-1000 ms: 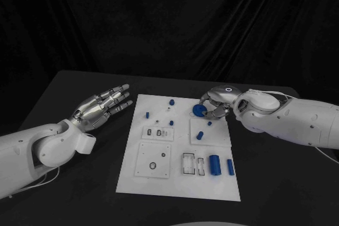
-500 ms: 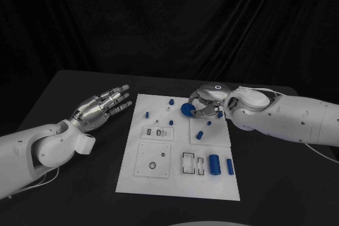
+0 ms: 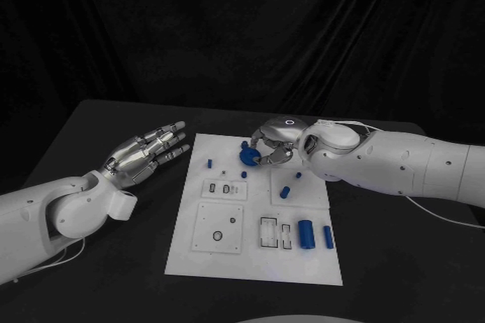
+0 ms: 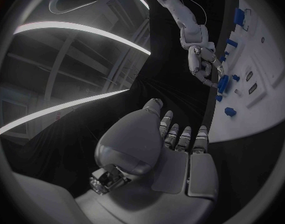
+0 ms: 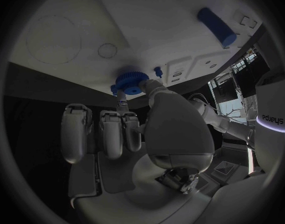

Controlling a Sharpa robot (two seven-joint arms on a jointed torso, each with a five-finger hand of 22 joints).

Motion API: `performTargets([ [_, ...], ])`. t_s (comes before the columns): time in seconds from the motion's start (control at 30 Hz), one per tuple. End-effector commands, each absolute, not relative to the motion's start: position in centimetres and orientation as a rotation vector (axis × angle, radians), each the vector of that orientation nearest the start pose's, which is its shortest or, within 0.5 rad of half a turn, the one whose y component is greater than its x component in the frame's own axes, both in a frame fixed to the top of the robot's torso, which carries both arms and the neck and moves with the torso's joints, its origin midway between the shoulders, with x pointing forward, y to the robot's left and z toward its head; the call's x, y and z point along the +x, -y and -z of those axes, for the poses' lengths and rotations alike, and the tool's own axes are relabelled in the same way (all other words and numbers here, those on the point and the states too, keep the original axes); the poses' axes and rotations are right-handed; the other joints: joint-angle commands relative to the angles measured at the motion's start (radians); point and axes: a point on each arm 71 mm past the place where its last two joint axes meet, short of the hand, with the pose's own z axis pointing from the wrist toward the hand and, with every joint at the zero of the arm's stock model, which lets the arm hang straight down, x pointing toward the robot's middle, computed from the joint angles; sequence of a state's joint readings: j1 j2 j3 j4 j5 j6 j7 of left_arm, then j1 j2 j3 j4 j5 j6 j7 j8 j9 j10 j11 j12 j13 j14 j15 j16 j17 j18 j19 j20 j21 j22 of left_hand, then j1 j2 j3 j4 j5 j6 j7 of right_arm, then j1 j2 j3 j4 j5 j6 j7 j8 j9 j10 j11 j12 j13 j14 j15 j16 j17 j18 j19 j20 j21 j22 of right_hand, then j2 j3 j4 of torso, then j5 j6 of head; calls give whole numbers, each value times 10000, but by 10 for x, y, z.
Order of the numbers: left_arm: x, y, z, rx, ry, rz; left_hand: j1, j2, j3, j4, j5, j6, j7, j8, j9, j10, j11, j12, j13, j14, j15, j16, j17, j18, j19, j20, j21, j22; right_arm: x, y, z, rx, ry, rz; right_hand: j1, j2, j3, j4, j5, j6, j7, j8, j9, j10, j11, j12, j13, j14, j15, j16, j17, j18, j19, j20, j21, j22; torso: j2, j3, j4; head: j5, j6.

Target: Assemble the parts on the task board

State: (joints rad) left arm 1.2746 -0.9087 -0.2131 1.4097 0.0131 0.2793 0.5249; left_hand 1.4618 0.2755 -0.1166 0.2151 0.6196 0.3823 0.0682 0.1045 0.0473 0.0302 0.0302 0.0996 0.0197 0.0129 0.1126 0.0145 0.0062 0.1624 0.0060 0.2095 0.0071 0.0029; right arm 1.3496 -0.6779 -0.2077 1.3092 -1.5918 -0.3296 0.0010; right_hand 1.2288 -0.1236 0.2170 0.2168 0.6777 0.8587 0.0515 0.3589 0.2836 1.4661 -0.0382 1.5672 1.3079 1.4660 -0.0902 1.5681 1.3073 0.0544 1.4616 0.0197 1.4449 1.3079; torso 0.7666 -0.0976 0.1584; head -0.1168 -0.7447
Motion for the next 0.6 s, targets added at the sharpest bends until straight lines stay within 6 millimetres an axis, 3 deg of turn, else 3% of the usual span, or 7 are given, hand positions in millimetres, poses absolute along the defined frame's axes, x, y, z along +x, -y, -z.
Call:
performTargets([
  [0.03, 481, -250, 196, -9562, -15869, 19814, 92, 10, 57, -6, 68, -32, 5, 45, 2, -5, 81, -41, 3, -29, -29, -43, -11, 95, -16, 8, -34, -1, 529, 166, 175, -4935, -15901, -5511, 72, 117, 77, -28, -72, 9, -42, 450, 2484, 1047, 19, 35, 2629, 1048, 9, 27, 2634, -166, 183, 37, -14, 1836, 2, -5, 21, -40, -5],
  [0.37, 481, -249, 196, -9566, -15893, 19826, 90, 15, 76, -13, 68, -51, 8, 42, 0, -8, 85, -48, 2, -32, -27, -46, -12, 95, -19, 9, -36, -3, 534, 152, 172, -4989, -15720, -5542, 109, 119, 142, -79, -352, -100, -2, 371, 2480, 1047, 57, 35, 2629, 1048, 47, 27, 2634, -126, 80, 72, -161, 1764, -4, -3, -20, 11, -24],
  [0.6, 481, -248, 197, -9561, -15922, 19847, 90, 15, 76, -13, 68, -51, 8, 42, 0, -8, 85, -48, 2, -32, -27, -46, -12, 95, -19, 9, -36, -3, 535, 148, 172, -4971, -15794, -5461, 137, 123, 191, -129, -527, -233, 40, 266, 2447, 1047, 94, 35, 2629, 1048, 78, 27, 2634, -97, 3, 102, -275, 1710, 5, 4, 28, -53, -39],
])
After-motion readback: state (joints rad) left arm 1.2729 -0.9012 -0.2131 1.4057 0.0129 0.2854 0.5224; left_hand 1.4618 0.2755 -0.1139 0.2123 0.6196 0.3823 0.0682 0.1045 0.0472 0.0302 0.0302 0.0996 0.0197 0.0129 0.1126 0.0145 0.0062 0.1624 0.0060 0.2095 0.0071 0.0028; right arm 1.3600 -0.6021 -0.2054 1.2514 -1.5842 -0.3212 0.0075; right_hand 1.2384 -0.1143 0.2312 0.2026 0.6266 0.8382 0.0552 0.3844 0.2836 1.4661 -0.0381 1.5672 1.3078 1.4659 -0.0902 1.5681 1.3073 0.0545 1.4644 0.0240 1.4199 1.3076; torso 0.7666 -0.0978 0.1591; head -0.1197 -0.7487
